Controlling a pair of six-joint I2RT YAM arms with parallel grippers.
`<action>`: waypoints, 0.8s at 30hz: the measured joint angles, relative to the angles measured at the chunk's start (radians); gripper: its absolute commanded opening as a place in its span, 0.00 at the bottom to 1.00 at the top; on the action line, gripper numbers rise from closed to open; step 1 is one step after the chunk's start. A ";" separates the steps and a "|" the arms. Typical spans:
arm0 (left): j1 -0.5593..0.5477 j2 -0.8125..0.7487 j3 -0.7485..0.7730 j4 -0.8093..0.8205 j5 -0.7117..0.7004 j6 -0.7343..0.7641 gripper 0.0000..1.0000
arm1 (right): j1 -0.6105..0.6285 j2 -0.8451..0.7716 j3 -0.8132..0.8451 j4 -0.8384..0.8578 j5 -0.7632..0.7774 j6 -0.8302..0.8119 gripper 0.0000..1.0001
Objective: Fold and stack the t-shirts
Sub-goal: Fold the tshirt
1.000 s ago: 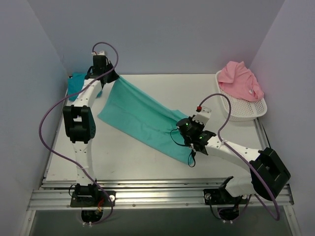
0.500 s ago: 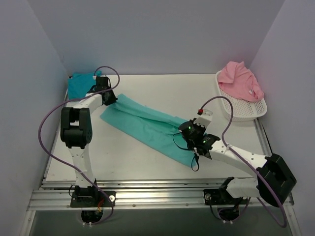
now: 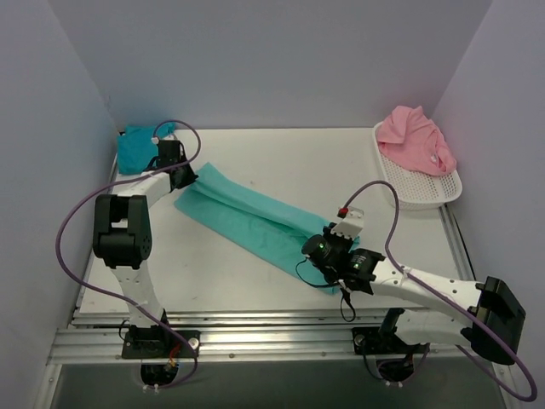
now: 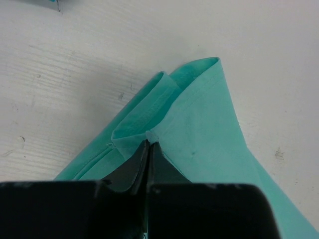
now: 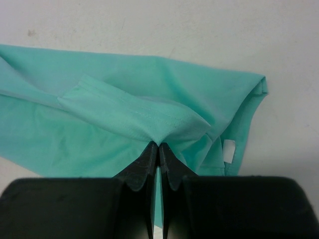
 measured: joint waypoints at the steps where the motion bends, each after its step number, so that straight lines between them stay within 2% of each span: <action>1: 0.001 -0.003 -0.002 0.003 0.000 0.000 0.02 | 0.008 0.004 -0.006 -0.005 0.002 0.013 0.00; 16: 0.017 -0.008 -0.039 -0.005 -0.009 -0.004 0.02 | 0.056 0.138 -0.132 0.031 -0.021 0.187 0.00; 18: 0.018 -0.008 -0.039 -0.016 -0.011 -0.006 0.08 | 0.056 0.148 -0.145 0.050 -0.034 0.205 0.18; 19: 0.018 -0.008 -0.039 -0.021 -0.014 -0.006 0.21 | 0.057 0.155 -0.150 0.058 -0.039 0.212 0.35; 20: 0.019 -0.008 -0.039 -0.026 -0.017 -0.004 0.27 | 0.062 0.161 -0.154 0.065 -0.044 0.219 0.69; 22: 0.023 -0.010 -0.042 -0.030 -0.031 -0.010 0.40 | 0.069 0.176 -0.162 0.072 -0.052 0.228 0.91; 23: 0.024 -0.012 -0.048 -0.028 -0.036 -0.012 0.51 | 0.075 0.184 -0.164 0.073 -0.054 0.237 1.00; 24: 0.026 -0.018 -0.057 -0.028 -0.042 -0.012 0.57 | 0.083 0.190 -0.166 0.072 -0.055 0.241 1.00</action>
